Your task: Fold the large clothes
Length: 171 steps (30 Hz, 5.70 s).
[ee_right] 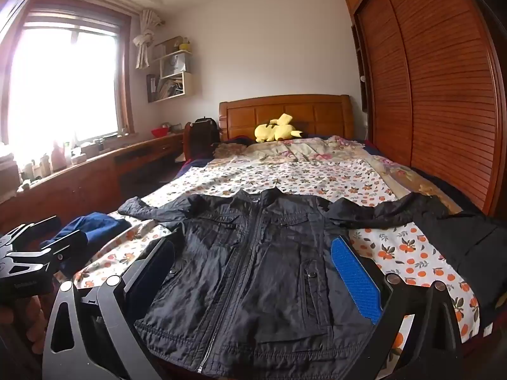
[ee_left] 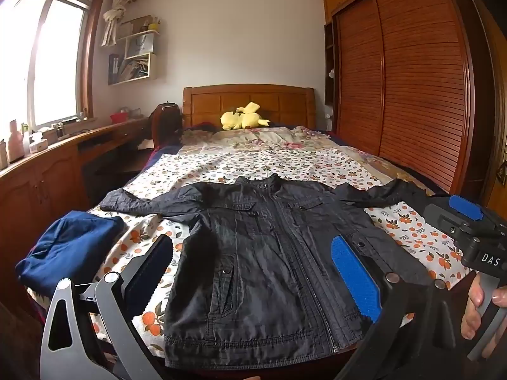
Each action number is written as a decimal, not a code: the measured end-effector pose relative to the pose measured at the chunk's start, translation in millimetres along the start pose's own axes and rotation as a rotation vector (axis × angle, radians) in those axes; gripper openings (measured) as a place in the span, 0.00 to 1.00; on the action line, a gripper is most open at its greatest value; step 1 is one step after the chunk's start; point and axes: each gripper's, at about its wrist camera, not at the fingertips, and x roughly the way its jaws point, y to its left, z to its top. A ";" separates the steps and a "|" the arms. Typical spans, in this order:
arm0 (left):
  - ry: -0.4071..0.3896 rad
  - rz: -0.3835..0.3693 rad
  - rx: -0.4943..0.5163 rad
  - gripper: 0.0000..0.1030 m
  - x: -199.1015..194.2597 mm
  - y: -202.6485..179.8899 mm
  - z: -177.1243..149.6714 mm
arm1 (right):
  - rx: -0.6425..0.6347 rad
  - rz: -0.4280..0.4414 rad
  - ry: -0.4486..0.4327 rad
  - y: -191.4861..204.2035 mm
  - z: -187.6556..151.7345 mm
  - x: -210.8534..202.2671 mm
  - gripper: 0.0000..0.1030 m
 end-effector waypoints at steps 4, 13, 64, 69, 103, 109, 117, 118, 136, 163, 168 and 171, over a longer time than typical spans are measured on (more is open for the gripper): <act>-0.016 0.007 -0.008 0.98 -2.2 1.3 -0.5 | 0.001 -0.001 -0.003 -0.4 0.5 -1.4 0.93; -0.018 0.005 -0.005 0.98 -8.6 -0.1 4.9 | 0.002 -0.001 -0.004 -1.1 0.8 -3.5 0.93; -0.040 0.010 0.002 0.98 -24.3 -3.7 13.7 | -0.010 0.008 -0.020 4.8 6.1 -9.2 0.93; -0.042 0.010 0.002 0.98 -24.2 -3.9 13.2 | -0.010 0.007 -0.020 4.9 6.3 -9.1 0.93; 0.060 0.062 -0.054 0.98 38.1 35.0 -16.8 | -0.030 0.036 0.053 10.7 -16.7 33.6 0.93; 0.091 0.094 -0.073 0.98 56.4 58.1 -26.9 | -0.043 0.055 0.087 20.1 -26.0 51.2 0.93; 0.113 0.105 -0.091 0.98 80.6 80.3 -32.8 | -0.064 0.084 0.117 29.6 -33.6 82.4 0.93; 0.115 0.108 -0.089 0.98 85.4 83.5 -33.6 | -0.066 0.088 0.120 30.4 -33.8 87.2 0.93; 0.219 0.214 -0.077 0.98 156.2 127.7 -40.9 | -0.142 0.212 0.185 54.0 -31.9 197.1 0.93; 0.358 0.162 -0.150 0.98 336.0 250.8 2.2 | -0.151 0.276 0.294 71.5 -50.0 327.8 0.93; 0.374 0.180 -0.175 0.98 383.2 274.8 11.0 | -0.160 0.272 0.286 72.0 -50.6 329.6 0.93; 0.391 0.216 -0.205 0.98 415.1 294.7 14.5 | -0.158 0.273 0.291 72.2 -50.4 330.5 0.93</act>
